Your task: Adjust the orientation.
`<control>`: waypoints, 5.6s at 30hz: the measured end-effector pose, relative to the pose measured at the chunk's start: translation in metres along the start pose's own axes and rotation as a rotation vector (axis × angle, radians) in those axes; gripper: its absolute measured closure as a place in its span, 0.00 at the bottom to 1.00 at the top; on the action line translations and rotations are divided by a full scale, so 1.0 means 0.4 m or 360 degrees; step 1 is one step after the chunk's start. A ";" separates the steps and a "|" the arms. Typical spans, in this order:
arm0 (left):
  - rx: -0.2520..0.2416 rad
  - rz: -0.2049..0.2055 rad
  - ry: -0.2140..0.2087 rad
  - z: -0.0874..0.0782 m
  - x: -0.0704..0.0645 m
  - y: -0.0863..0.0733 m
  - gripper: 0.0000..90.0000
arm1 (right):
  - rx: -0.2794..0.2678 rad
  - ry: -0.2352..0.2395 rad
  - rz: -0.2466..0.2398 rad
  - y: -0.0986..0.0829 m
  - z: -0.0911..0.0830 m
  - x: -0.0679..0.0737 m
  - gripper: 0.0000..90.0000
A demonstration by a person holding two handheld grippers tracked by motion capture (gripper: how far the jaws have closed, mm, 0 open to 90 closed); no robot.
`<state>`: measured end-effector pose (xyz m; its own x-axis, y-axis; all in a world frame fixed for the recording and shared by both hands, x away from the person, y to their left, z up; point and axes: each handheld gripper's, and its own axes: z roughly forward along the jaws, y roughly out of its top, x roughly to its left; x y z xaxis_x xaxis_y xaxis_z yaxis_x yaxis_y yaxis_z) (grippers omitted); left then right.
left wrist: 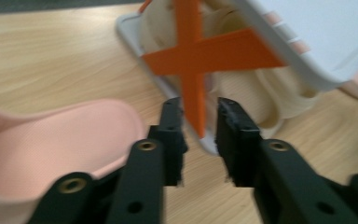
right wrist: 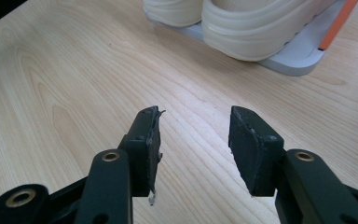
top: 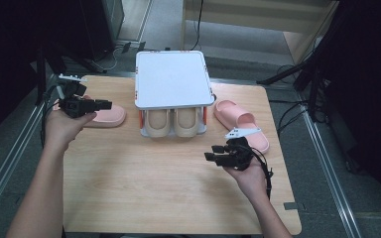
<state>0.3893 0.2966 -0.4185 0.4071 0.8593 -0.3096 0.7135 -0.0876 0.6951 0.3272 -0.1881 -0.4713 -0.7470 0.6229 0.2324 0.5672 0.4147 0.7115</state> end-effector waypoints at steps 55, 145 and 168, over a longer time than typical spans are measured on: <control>0.0142 -0.0293 0.0309 0.032 0.240 -0.188 0.96 | 0.0077 0.0060 -0.0117 0.033 0.065 0.039 0.59; 0.0107 -0.0002 0.0081 -0.118 -0.049 -0.253 0.92 | -0.0080 0.0085 -0.0071 0.084 0.026 0.000 0.59; 0.0266 0.0295 -0.0194 0.024 -0.212 -0.218 0.91 | -0.0097 0.0054 -0.0059 0.061 0.000 -0.002 0.60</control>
<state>0.2980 0.2267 -0.4590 0.5976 0.7550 -0.2700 0.7008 -0.3283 0.6333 0.3417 -0.1784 -0.4542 -0.7791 0.5845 0.2268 0.5175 0.3952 0.7590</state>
